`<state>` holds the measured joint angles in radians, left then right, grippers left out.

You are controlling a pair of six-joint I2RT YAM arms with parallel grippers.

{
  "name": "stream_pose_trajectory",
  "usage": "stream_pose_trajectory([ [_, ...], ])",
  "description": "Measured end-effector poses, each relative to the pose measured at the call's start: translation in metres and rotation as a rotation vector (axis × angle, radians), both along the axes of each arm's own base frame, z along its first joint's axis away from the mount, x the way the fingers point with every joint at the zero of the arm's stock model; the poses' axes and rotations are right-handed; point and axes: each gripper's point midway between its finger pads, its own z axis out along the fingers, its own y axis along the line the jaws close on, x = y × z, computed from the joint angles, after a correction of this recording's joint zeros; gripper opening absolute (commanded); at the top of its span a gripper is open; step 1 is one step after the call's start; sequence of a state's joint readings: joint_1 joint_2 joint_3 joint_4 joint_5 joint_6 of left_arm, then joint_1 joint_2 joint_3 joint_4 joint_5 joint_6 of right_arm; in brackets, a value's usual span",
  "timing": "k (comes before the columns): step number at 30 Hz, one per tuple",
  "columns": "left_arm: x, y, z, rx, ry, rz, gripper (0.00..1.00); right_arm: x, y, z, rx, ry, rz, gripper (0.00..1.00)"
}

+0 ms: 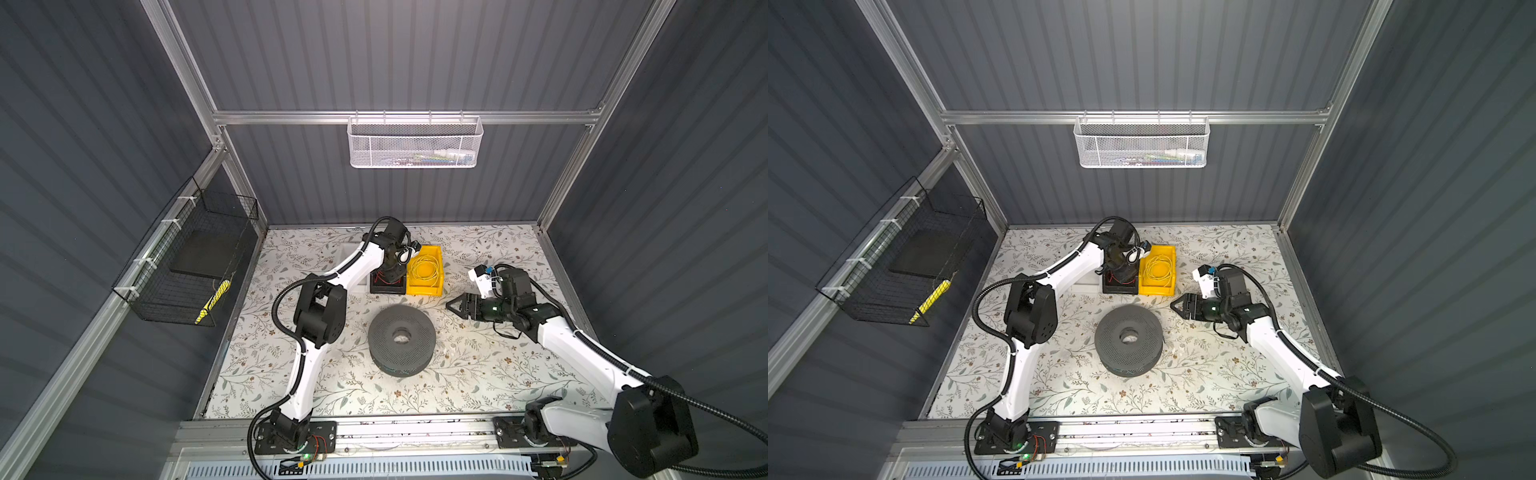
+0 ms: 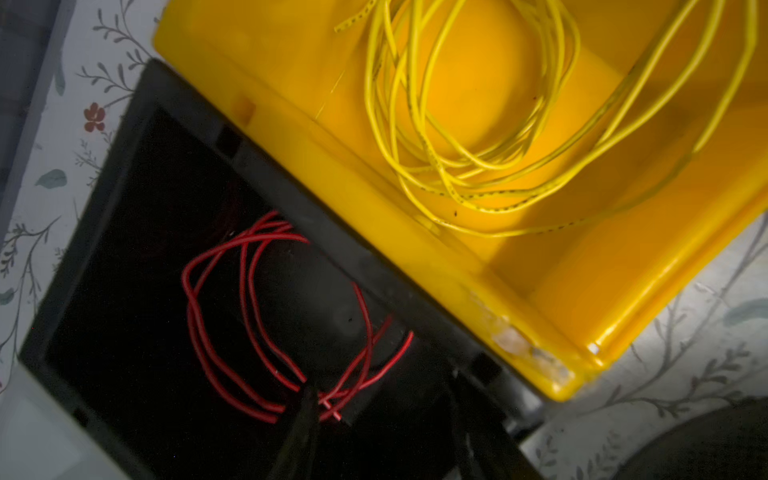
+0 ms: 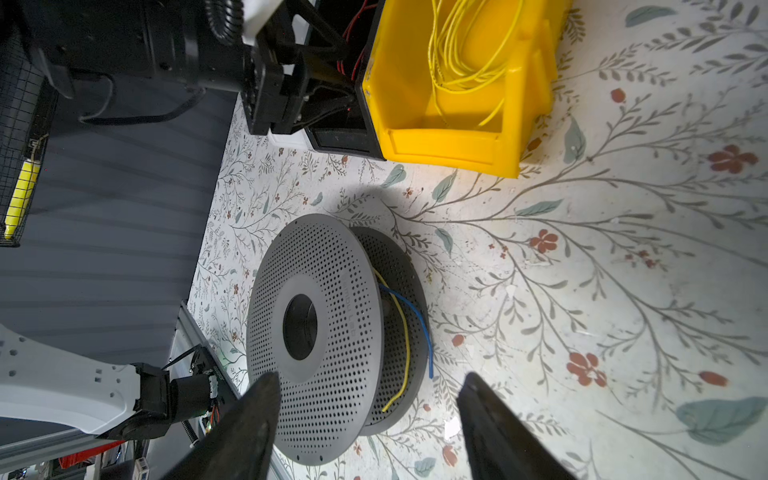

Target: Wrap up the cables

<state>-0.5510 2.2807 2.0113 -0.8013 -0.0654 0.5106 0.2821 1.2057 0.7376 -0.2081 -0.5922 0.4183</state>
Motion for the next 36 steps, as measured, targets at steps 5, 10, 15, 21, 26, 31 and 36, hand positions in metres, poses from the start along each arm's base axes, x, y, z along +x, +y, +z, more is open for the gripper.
stream_pose_trajectory([
  [5,0.012,-0.003,-0.011,0.010,-0.035,-0.005,0.51,0.001,-0.001,-0.001,-0.007,0.000,-0.008,0.70],
  [10,0.021,-0.008,-0.013,-0.006,-0.070,-0.015,0.39,0.001,-0.002,-0.001,-0.010,0.002,-0.015,0.70],
  [15,0.024,-0.011,-0.021,-0.007,-0.075,-0.025,0.29,0.002,-0.003,-0.002,-0.009,0.006,-0.021,0.70],
  [21,0.020,-0.014,-0.031,-0.011,-0.049,-0.054,0.09,0.002,-0.003,-0.002,-0.005,0.017,-0.033,0.70],
  [26,0.018,-0.015,-0.033,-0.015,-0.040,-0.057,0.00,0.002,-0.003,-0.002,-0.003,0.017,-0.035,0.70],
  [31,0.018,-0.016,-0.029,-0.024,-0.043,-0.058,0.00,0.002,-0.003,-0.002,-0.003,0.017,-0.035,0.70],
  [36,0.017,-0.016,-0.011,-0.042,-0.060,-0.048,0.00,0.002,-0.004,0.000,0.002,0.013,-0.043,0.70],
])
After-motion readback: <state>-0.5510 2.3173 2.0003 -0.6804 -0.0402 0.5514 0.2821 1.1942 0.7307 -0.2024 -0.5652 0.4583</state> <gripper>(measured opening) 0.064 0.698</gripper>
